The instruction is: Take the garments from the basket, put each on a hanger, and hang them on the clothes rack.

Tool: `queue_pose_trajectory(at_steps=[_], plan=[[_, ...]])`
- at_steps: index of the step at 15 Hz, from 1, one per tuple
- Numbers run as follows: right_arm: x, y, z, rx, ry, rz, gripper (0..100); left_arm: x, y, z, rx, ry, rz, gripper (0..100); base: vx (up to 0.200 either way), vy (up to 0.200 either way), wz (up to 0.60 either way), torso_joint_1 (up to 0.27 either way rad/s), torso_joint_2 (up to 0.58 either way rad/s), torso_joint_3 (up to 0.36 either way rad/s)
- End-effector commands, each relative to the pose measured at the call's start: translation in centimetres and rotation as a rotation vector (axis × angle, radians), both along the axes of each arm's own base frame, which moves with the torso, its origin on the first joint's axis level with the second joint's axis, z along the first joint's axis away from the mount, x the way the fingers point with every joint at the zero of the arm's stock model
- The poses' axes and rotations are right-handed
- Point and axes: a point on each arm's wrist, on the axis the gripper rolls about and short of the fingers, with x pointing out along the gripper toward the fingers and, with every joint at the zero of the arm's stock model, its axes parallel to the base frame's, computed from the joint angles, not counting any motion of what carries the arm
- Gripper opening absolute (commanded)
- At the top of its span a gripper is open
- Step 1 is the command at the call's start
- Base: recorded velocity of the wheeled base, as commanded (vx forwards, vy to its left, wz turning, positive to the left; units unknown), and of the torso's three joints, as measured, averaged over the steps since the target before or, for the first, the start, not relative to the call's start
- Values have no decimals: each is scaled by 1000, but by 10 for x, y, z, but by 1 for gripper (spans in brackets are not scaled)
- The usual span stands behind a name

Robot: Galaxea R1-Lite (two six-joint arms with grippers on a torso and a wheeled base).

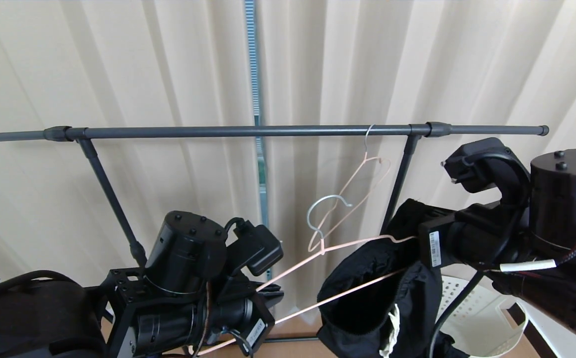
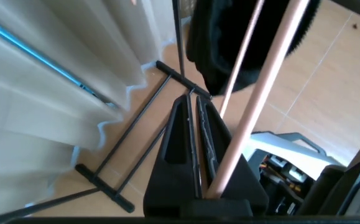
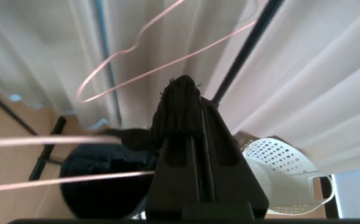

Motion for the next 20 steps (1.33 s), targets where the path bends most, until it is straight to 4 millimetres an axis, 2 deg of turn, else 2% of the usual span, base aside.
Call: queue_pose_trajectory(at_steps=[1,4,6,9,11,15,18,20], plan=[[-15,14,3,29,16,75,0,2,1,0,-17,0,19,0,0,0,0,0,0,0],[-20,34,-6,113,89,83,0,3,0,1,-47,10,36,0,0,0,0,0,0,0],[-23,46,-6,159,103,101,0,2,-2,0,-46,12,30,0,0,0,0,0,0,0],[-24,52,1,195,93,112,0,0,0,-2,-42,7,27,0,0,0,0,0,0,0],[-22,48,8,220,75,102,0,-7,8,-4,-35,13,32,0,0,0,0,0,0,0],[-6,37,26,264,28,33,0,-16,21,-9,0,-14,91,0,0,0,0,0,0,0],[15,21,30,266,12,-66,0,-17,34,2,-30,-49,126,0,0,0,0,0,0,0],[19,13,29,259,16,-96,0,-13,45,11,-45,-81,167,0,0,0,0,0,0,0]])
